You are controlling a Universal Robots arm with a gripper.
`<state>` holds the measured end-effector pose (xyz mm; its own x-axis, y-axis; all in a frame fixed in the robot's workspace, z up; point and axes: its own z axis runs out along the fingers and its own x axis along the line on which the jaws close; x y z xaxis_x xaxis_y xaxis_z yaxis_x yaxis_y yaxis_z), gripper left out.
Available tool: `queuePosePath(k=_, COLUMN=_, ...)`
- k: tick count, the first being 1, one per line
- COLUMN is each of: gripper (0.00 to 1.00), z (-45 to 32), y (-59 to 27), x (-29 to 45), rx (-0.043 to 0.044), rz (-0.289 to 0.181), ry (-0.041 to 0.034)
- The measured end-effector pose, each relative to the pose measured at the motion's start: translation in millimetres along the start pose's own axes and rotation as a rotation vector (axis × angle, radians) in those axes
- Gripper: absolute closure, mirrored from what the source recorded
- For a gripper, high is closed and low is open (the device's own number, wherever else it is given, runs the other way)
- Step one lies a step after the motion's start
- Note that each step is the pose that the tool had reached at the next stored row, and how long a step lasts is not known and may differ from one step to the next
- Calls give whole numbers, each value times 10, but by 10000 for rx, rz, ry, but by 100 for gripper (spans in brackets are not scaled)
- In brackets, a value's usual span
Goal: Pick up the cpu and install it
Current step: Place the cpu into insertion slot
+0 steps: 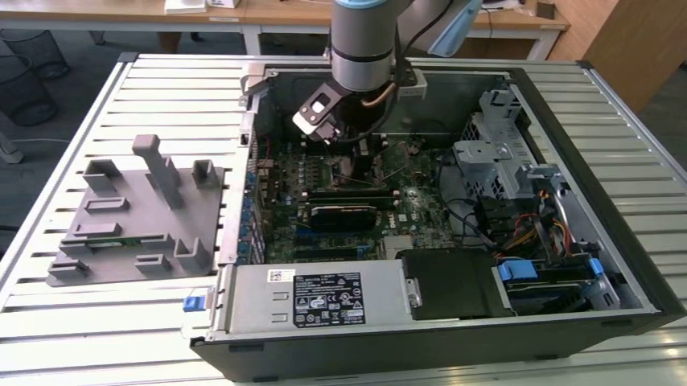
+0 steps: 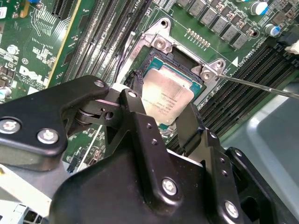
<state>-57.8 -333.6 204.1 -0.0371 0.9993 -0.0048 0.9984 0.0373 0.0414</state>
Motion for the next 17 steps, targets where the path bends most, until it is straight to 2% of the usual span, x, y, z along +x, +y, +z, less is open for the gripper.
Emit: queuePosePath(k=17, gripper=47, z=77, y=1, x=-7, rx=16, rz=202, ry=5)
